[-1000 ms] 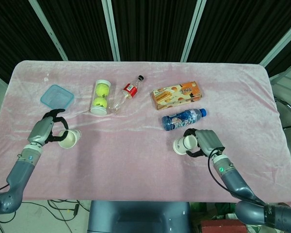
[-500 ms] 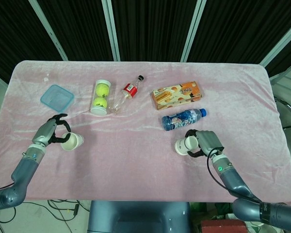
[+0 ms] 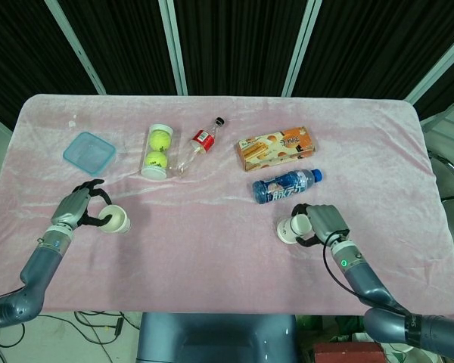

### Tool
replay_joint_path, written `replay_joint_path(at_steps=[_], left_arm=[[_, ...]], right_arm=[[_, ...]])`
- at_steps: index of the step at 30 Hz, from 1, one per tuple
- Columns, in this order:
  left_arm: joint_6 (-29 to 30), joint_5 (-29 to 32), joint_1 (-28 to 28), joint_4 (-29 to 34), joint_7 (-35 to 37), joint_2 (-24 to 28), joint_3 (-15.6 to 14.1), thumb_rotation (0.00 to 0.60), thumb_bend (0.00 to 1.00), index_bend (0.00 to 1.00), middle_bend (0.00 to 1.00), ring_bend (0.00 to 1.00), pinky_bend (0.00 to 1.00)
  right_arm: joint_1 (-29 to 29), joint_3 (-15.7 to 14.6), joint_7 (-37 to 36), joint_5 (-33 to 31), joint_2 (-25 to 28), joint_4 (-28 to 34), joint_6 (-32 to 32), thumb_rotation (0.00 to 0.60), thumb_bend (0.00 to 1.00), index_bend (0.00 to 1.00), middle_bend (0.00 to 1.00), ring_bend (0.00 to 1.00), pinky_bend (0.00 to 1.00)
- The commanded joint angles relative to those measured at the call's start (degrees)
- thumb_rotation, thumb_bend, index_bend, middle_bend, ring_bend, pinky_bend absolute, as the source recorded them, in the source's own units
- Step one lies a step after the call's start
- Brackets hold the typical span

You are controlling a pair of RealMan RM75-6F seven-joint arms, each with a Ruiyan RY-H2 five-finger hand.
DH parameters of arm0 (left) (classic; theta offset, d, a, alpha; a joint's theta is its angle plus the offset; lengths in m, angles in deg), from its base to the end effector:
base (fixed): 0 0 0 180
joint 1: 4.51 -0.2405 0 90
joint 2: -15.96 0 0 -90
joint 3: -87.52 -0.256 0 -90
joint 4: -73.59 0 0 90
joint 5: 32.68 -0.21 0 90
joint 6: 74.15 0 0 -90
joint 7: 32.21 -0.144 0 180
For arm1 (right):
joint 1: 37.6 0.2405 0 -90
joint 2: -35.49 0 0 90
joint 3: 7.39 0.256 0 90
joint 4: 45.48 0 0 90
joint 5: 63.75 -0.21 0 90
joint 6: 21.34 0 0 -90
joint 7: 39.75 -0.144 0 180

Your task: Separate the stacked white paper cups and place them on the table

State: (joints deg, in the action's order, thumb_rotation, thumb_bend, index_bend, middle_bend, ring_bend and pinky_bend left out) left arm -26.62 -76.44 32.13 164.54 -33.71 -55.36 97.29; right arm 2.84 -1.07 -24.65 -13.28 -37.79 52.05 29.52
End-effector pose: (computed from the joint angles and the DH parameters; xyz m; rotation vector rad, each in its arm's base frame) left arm -0.2495 0.3410 0.0693 -1.4098 -1.5051 -0.7982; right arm -0.1966 -0.3245 0.0393 1.7572 -1.2540 0.7493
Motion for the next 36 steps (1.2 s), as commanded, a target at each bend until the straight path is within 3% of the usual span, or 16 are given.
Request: replay_joint_path(at_steps=[1, 7, 13, 17, 23, 28, 31, 36], left_arm=[[1.78, -1.48, -0.42, 0.73, 0.09, 0.35, 0.54, 0.600, 0.27, 0.45, 0.07, 0.00, 0.00], [3.14, -3.25, -1.30, 2.95, 1.79, 2.40, 1.88, 0.600, 0.26, 0.43, 0.06, 0.00, 0.00], [1.71, -4.70, -1.85, 4.23, 3.44, 4.46, 1.96, 0.600, 0.21, 0.34, 0.03, 0.00, 0.00], [0.87, -6.38, -2.10, 4.79, 4.79, 5.56, 2.12, 0.600, 0.19, 0.27, 0.01, 0.00, 0.00], [4.50, -13.79, -3.83, 5.74, 6.12, 7.19, 2.07, 0.600, 0.18, 0.20, 0.00, 0.00, 0.00], [9.67, -21.58, -6.67, 8.43, 3.10, 11.20, -0.42, 0.600, 0.18, 0.19, 0.00, 0.00, 0.00], [15.56, -25.55, -9.66, 10.34, 1.76, 12.91, -1.54, 0.600, 0.18, 0.19, 0.00, 0.00, 0.00], [23.81, -32.65, -16.82, 12.73, 2.41, 16.35, -6.28, 0.600, 0.18, 0.19, 0.00, 0.00, 0.00]], right_arm=[[0.16, -0.94, 1.60, 0.86, -0.27, -0.54, 0.27, 0.600, 0.51, 0.78, 0.58, 0.60, 0.39], [0.72, -3.26, 8.00, 1.51, -0.55, -0.72, 1.74, 0.600, 0.43, 0.60, 0.38, 0.45, 0.30], [1.74, -3.98, 12.31, -1.53, -0.11, 1.33, 1.75, 0.600, 0.23, 0.22, 0.07, 0.27, 0.26], [2.73, -3.86, 13.80, -4.57, 1.06, 2.71, 0.96, 0.600, 0.11, 0.04, 0.00, 0.19, 0.22], [0.75, -1.05, 6.81, -3.44, 6.50, 6.60, 1.86, 0.600, 0.10, 0.01, 0.00, 0.17, 0.21], [-4.63, -2.06, 2.56, 4.26, 13.98, 8.22, 7.53, 0.600, 0.10, 0.01, 0.00, 0.17, 0.20], [-9.28, -3.13, -0.74, 10.02, 16.48, 5.37, 13.62, 0.600, 0.10, 0.01, 0.00, 0.17, 0.20], [-17.84, -6.42, -9.97, 21.37, 18.01, -3.81, 24.01, 0.600, 0.10, 0.01, 0.00, 0.17, 0.20]])
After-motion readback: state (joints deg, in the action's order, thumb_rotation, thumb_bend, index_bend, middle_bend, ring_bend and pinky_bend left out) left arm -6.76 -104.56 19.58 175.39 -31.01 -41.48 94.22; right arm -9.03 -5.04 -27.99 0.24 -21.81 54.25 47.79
